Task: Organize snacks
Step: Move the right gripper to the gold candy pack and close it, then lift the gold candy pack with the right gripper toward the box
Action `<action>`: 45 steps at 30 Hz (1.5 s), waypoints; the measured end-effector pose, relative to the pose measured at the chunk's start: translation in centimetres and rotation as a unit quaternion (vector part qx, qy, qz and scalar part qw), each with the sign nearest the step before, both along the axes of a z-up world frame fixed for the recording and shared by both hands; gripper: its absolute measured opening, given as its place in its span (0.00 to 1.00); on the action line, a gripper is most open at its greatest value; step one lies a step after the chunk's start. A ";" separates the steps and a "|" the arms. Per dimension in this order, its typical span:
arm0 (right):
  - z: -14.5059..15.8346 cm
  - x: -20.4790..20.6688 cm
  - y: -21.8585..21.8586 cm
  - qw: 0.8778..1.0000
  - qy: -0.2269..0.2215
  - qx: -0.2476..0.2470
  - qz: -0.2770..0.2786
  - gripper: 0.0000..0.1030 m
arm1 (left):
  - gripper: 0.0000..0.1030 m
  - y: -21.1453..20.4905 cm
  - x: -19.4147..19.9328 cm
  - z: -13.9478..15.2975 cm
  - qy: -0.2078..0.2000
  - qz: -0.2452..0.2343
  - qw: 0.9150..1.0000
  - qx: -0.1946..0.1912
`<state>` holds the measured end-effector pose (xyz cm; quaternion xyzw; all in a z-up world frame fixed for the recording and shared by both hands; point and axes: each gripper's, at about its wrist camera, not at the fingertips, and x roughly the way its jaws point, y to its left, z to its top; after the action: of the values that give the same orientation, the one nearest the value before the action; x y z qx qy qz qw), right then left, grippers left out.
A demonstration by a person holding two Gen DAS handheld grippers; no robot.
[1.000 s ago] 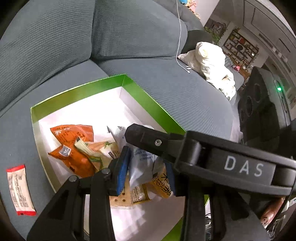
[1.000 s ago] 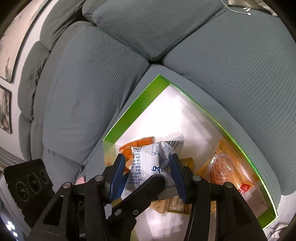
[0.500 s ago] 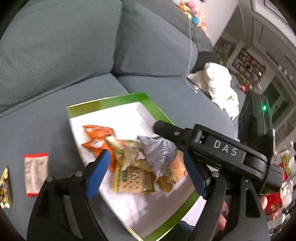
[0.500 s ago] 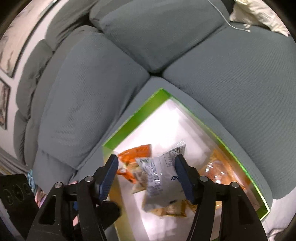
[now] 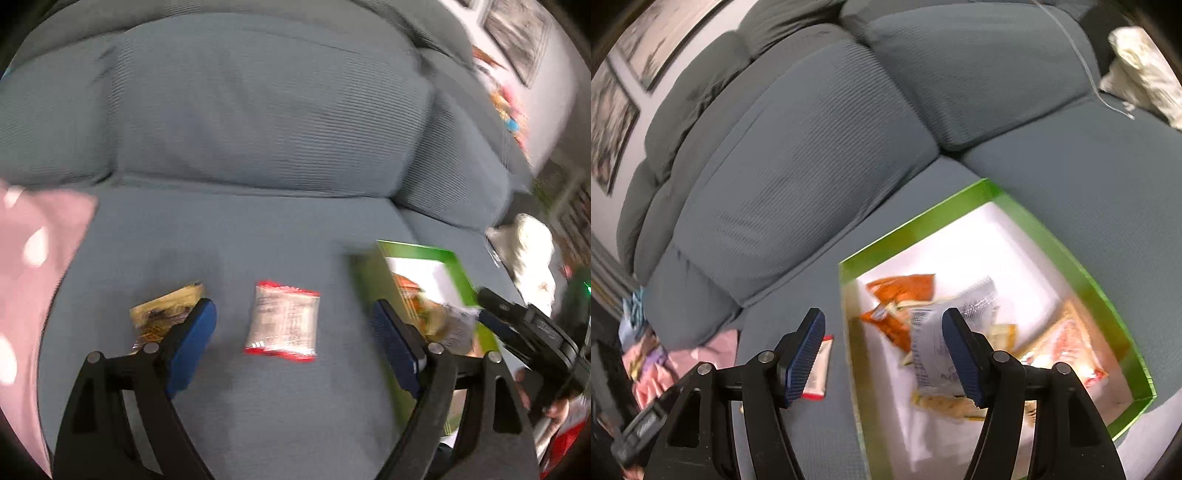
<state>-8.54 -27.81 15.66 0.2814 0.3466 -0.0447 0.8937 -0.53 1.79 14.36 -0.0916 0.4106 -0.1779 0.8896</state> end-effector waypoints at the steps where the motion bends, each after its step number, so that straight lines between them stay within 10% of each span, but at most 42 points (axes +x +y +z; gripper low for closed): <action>1: 0.1 0.1 0.5 1.000 -0.001 -0.003 0.007 0.65 | 0.84 1.5 0.2 -0.6 0.010 0.017 1.000 -0.003; 9: 0.2 1.3 5.3 0.997 -0.007 -0.025 0.077 0.77 | 0.84 10.1 1.8 -5.2 0.086 0.127 0.986 -0.064; 14: 0.2 3.2 8.7 0.988 -0.007 0.042 0.149 0.77 | 0.83 12.0 2.1 -6.1 0.113 0.142 0.981 -0.070; 18: -1.4 7.7 13.1 0.971 0.067 0.085 0.215 0.77 | 0.83 12.1 2.8 -7.9 0.166 0.120 0.973 -0.109; 29: -9.1 16.2 23.6 0.932 0.228 0.041 0.280 0.77 | 0.80 9.8 5.6 -10.9 0.220 0.082 0.970 -0.067; 35: -11.9 17.0 26.1 0.916 0.255 0.019 0.308 0.61 | 0.70 9.0 5.9 -10.8 0.206 0.076 0.975 -0.045; 45: -12.2 16.2 25.9 0.926 0.215 0.018 0.311 0.40 | 0.47 7.9 5.6 -10.2 0.193 0.035 0.980 -0.042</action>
<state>7.67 -1.86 3.43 0.1587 0.6012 0.1822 0.7617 5.11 9.67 4.15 -0.1759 0.5633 -0.1431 0.7945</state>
